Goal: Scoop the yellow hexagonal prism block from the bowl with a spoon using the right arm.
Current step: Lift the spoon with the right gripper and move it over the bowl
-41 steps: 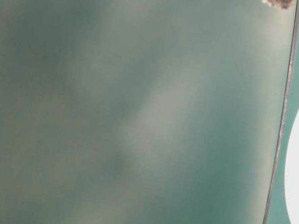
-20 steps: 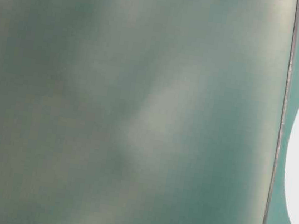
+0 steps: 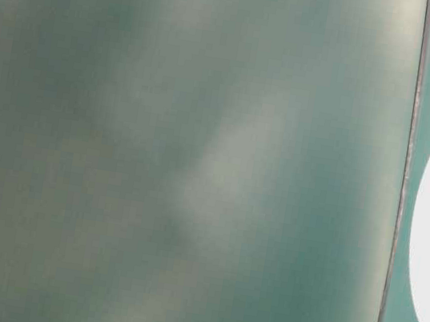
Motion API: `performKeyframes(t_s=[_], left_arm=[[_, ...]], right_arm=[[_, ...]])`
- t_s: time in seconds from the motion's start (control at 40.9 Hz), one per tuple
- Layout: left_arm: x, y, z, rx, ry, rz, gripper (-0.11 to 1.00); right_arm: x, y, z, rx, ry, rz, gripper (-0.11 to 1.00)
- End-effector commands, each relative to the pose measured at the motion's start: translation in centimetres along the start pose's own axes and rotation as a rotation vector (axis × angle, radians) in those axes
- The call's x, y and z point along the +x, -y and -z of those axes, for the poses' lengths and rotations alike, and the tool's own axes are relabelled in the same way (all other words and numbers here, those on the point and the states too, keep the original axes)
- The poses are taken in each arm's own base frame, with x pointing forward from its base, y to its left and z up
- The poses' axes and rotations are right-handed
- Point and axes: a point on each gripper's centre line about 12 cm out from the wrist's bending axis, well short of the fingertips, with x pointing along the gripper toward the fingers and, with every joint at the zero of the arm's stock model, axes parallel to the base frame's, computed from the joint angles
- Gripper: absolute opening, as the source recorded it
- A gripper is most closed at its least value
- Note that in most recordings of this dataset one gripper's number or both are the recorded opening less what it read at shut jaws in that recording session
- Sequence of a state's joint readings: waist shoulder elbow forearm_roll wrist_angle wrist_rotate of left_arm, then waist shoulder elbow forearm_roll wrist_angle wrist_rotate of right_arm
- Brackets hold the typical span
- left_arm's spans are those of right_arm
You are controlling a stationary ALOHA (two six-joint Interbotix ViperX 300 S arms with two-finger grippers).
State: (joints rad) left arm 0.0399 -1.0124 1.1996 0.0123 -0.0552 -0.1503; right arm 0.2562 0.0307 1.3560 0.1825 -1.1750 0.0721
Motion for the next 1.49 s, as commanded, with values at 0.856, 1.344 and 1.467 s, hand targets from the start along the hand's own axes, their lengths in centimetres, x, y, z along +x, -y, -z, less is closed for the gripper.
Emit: performKeyframes(t_s=[0.856, 1.344, 1.467], left_arm=[[0.2, -0.1, 0.0, -0.002, -0.001, -0.003, -0.01], [0.2, -0.1, 0.0, -0.002, -0.001, -0.003, -0.01], [0.2, 0.0, -0.1, -0.003, 0.000, -0.003, -0.01]], right_arm=[[-0.3, -1.0, 2.8, 0.007, -0.110, -0.005, 0.51], [-0.2, -1.0, 2.8, 0.007, -0.116, -0.005, 0.49], [-0.3, -1.0, 2.9, 0.007, -0.117, -0.005, 0.41]])
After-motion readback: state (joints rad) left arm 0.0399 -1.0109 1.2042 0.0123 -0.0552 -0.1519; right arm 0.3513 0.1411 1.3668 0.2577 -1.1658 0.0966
